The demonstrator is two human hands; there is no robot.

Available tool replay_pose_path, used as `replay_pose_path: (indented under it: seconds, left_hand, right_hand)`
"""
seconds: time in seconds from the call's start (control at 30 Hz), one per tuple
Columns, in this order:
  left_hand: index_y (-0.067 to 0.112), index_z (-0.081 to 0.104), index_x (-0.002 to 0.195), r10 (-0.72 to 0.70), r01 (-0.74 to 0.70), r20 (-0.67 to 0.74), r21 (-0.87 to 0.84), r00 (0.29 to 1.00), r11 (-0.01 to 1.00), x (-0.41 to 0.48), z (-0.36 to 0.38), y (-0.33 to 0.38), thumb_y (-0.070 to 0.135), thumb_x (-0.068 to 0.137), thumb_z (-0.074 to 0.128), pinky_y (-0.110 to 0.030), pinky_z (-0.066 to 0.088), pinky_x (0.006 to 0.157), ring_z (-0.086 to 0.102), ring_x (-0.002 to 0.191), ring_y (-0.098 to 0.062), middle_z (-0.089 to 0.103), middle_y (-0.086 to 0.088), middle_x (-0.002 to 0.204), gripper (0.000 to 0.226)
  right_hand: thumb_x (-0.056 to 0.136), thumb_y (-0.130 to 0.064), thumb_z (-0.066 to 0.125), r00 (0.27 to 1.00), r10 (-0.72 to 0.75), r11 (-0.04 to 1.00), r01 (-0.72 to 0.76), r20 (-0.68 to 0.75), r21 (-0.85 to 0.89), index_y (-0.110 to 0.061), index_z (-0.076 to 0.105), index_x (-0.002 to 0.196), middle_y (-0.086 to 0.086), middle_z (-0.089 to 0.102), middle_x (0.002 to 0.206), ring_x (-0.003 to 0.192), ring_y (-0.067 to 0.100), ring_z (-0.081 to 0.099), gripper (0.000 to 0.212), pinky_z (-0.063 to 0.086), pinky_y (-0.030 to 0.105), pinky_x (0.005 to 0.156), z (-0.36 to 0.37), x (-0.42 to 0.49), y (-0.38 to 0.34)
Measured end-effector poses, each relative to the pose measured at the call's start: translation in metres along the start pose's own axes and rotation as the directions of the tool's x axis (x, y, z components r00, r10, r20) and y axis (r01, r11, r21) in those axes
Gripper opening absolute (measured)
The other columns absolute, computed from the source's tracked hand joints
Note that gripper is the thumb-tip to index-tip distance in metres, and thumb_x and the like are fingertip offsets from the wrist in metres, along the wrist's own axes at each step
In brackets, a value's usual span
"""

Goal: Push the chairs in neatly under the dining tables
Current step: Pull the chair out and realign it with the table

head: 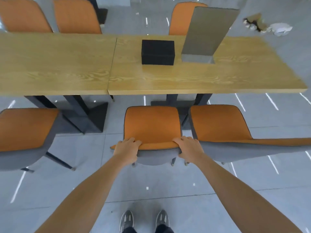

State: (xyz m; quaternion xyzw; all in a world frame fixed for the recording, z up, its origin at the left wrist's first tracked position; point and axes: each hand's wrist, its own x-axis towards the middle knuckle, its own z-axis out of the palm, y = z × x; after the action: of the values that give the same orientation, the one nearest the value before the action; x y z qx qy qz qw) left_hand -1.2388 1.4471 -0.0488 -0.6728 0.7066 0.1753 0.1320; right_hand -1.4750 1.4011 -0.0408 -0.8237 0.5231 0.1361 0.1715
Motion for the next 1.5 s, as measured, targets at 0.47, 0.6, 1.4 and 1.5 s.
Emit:
replay_pose_path:
  seconds: [0.47,0.6,1.4,1.5]
  left_hand:
    - [0.027,0.048,0.125,0.014,-0.013,-0.021,0.057,1.0,0.998,-0.028,0.003,-0.079,0.01,0.086,0.052,-0.034,0.04,0.09,0.05,0.105,-0.023,0.056,-0.001,0.113,0.042]
    - [0.028,0.05,0.124,0.002,0.0,-0.038,0.052,0.999,0.999,-0.044,0.006,-0.116,0.011,0.088,0.052,-0.033,0.038,0.094,0.051,0.107,-0.021,0.057,0.002,0.119,0.04]
    - [0.026,0.046,0.126,-0.123,0.124,-0.053,0.018,0.991,0.992,-0.119,0.032,-0.205,0.017,0.09,0.05,-0.033,0.039,0.093,0.049,0.113,-0.02,0.053,0.0,0.118,0.037]
    - [0.027,0.044,0.128,-0.133,0.134,-0.068,0.015,0.989,0.991,-0.118,0.031,-0.217,0.014,0.089,0.048,-0.033,0.038,0.094,0.049,0.113,-0.02,0.052,0.001,0.119,0.041]
  right_hand:
    - [0.083,-0.011,0.054,0.984,-0.154,0.976,0.138,0.086,0.17,-0.025,0.043,0.129,0.006,0.057,0.117,0.101,0.03,0.057,0.049,0.052,0.045,0.081,0.014,0.002,-0.076]
    - [0.086,-0.011,0.053,0.979,-0.186,0.967,0.168,0.079,0.191,-0.022,0.046,0.127,0.008,0.059,0.114,0.1,0.031,0.057,0.043,0.052,0.043,0.08,0.024,0.001,-0.12]
    - [0.084,-0.012,0.056,0.946,-0.311,0.94,0.293,0.086,0.173,-0.029,0.05,0.129,0.002,0.061,0.118,0.102,0.028,0.061,0.048,0.053,0.048,0.082,0.021,0.024,-0.219]
    - [0.085,-0.014,0.055,0.947,-0.308,0.942,0.29,0.094,0.17,-0.033,0.052,0.125,0.0,0.061,0.116,0.105,0.025,0.058,0.044,0.052,0.05,0.083,0.02,0.03,-0.229]
